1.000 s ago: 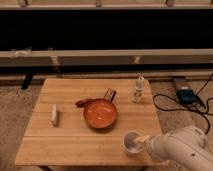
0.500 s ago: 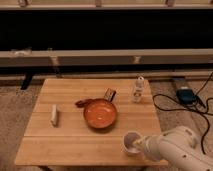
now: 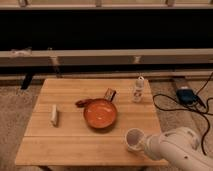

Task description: Pick up the ceramic cup

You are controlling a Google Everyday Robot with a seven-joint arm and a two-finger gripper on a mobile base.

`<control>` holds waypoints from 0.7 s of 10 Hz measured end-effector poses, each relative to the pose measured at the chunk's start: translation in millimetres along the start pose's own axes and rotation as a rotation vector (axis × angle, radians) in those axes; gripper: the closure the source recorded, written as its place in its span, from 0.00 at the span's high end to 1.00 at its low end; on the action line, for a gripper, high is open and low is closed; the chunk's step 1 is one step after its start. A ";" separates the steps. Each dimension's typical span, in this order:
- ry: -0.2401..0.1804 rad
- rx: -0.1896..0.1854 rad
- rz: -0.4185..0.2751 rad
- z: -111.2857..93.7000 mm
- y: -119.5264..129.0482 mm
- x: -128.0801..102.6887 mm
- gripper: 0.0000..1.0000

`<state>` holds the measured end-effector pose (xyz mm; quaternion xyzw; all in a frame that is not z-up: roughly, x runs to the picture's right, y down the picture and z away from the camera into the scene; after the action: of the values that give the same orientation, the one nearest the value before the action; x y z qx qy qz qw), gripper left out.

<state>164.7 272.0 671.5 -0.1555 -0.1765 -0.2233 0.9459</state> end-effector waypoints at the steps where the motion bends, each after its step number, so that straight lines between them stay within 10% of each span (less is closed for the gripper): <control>1: -0.006 0.024 -0.002 -10.2 -9.2 -1.4 0.00; 7: -0.047 0.106 -0.091 -75.6 -55.1 -15.6 0.00</control>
<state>145.3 202.6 609.9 -0.1020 -0.2169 -0.2527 0.9374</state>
